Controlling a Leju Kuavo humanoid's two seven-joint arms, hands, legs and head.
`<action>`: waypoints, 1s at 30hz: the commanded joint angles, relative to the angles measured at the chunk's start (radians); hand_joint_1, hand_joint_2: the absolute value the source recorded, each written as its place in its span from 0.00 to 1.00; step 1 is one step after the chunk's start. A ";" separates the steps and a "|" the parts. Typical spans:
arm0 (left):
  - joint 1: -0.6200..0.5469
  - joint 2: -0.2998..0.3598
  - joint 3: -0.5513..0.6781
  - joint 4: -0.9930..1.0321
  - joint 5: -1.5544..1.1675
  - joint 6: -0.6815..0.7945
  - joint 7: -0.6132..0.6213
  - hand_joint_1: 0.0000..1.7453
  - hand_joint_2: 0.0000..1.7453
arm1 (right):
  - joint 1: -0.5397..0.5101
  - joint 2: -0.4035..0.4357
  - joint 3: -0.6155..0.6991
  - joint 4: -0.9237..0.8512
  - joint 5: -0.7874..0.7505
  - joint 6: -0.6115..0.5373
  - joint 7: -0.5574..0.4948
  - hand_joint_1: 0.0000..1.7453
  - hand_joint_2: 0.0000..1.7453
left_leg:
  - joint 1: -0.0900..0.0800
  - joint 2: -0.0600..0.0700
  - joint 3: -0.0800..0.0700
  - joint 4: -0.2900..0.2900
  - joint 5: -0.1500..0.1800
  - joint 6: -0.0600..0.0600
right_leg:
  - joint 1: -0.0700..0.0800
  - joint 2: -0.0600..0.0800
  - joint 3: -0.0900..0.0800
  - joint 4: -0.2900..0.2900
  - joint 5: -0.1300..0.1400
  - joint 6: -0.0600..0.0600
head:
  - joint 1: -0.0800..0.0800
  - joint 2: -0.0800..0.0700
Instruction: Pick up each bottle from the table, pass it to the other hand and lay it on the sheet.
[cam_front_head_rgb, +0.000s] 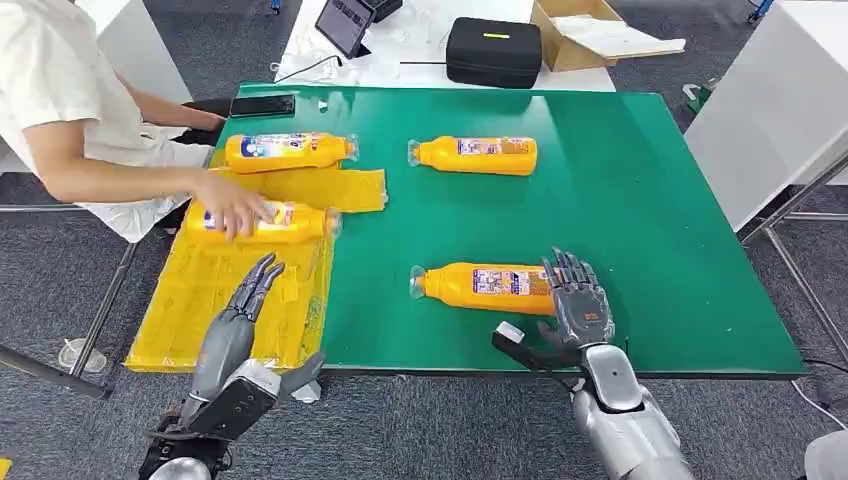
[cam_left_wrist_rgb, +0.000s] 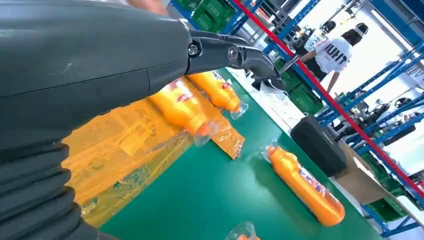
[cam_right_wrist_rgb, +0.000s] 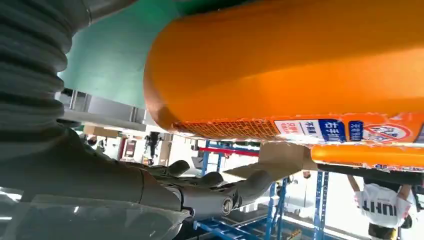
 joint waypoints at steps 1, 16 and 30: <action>-0.011 -0.032 -0.041 0.028 0.027 -0.015 -0.014 0.00 1.00 | -0.051 0.010 -0.014 0.101 0.035 0.062 0.067 0.00 1.00 | 0.000 0.000 0.005 0.000 -0.002 0.001 | 0.001 -0.001 0.006 -0.001 -0.002 -0.002 | 0.000 0.000; -0.106 -0.039 -0.085 0.112 0.106 -0.038 -0.047 0.00 1.00 | -0.241 0.051 -0.115 0.421 -0.100 0.137 -0.065 0.00 1.00 | -0.001 0.000 0.006 -0.001 0.000 0.002 | 0.000 -0.001 0.006 -0.001 0.000 0.000 | 0.000 0.000; -0.143 -0.031 -0.105 0.153 0.148 -0.029 -0.077 0.00 1.00 | -0.238 0.061 -0.109 0.477 -0.184 0.148 -0.195 0.80 1.00 | 0.000 0.000 0.011 -0.002 0.000 0.001 | 0.001 -0.002 0.010 -0.002 0.001 -0.003 | 0.000 0.000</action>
